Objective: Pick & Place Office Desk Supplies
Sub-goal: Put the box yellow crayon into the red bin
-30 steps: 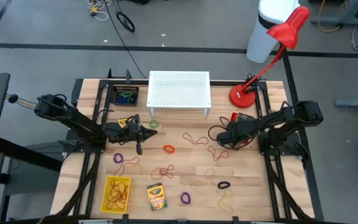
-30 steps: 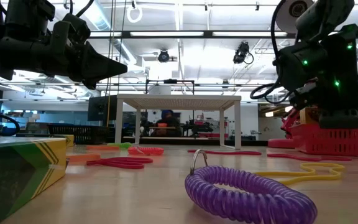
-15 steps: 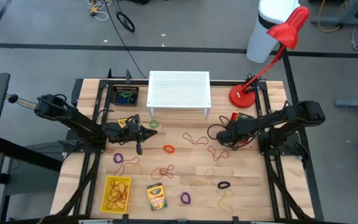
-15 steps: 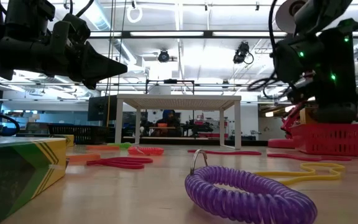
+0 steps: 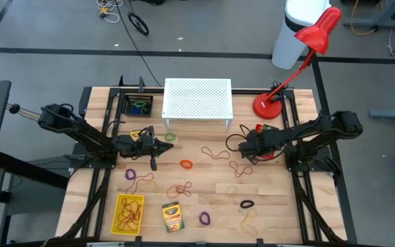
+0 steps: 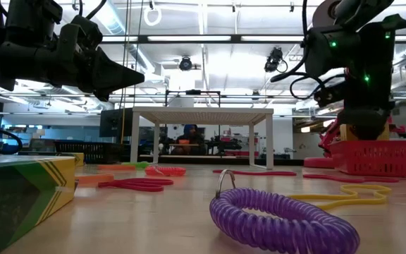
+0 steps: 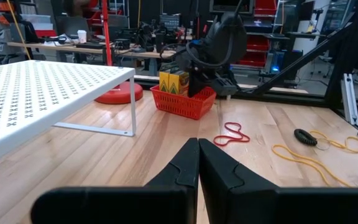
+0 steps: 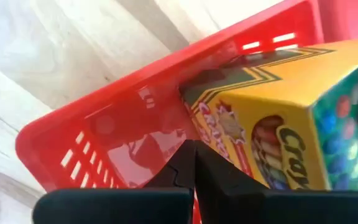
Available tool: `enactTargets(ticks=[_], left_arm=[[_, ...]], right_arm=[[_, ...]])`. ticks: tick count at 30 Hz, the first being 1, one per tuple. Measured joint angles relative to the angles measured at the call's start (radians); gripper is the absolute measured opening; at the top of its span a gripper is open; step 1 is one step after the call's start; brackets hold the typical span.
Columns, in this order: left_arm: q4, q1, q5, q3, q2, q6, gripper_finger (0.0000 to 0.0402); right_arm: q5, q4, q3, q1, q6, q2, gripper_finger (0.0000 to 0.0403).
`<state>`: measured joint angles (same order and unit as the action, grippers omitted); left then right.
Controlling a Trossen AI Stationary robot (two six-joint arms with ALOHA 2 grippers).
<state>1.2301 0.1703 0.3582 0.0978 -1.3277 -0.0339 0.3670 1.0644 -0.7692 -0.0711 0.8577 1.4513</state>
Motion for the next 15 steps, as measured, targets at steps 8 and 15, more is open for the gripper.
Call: enactTargets(ticks=[8,15], left_arm=[[0.000,0.000,0.000,0.000,0.000,0.000,0.0013],[0.000,0.000,0.000,0.000,0.000,0.000,0.0013]], right_arm=[[-0.028,-0.001,0.059,0.000,0.019,0.000,0.0005],[0.048,-0.001,0.079,0.000,0.058,0.000,0.0005]])
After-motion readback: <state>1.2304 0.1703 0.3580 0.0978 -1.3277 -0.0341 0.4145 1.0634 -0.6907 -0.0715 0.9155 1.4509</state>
